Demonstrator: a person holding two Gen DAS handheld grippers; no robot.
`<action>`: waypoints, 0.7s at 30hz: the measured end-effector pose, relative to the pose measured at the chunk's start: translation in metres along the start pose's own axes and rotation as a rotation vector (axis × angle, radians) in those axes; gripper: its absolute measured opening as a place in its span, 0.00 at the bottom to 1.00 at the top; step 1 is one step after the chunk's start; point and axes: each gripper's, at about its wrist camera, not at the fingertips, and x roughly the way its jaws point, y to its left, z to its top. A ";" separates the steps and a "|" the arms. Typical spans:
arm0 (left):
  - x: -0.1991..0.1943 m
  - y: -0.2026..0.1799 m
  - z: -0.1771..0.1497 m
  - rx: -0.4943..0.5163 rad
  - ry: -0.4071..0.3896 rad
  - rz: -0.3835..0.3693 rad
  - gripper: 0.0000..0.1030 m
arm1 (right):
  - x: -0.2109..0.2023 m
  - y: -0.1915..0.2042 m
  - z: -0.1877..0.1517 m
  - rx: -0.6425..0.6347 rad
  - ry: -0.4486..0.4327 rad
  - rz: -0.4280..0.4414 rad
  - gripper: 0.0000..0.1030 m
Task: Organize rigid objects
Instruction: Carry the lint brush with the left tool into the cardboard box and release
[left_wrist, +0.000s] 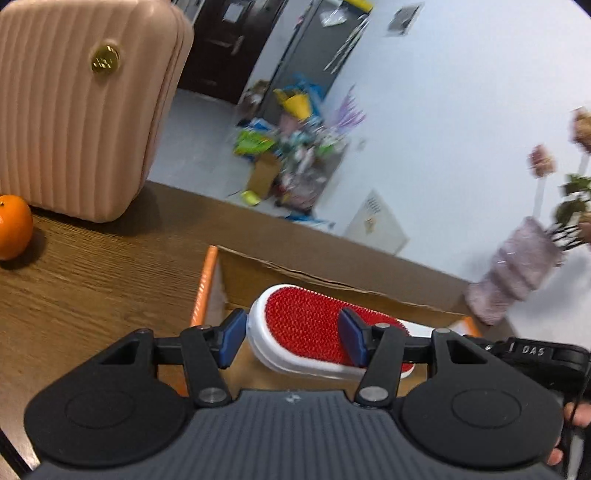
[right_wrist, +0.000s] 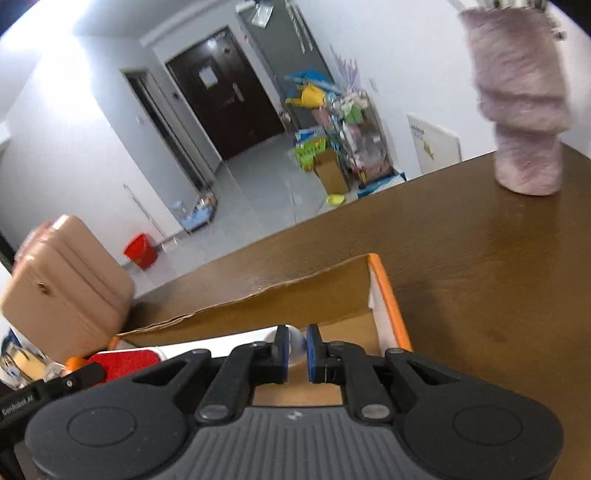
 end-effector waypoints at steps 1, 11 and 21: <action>0.010 -0.001 0.003 0.003 0.016 0.024 0.54 | 0.011 0.003 0.003 -0.016 0.008 -0.018 0.09; -0.003 -0.022 0.008 0.095 0.021 0.085 0.71 | 0.024 0.032 0.012 -0.172 -0.024 -0.132 0.18; -0.132 -0.051 -0.021 0.280 -0.107 0.082 0.85 | -0.117 0.041 -0.003 -0.287 -0.157 -0.118 0.45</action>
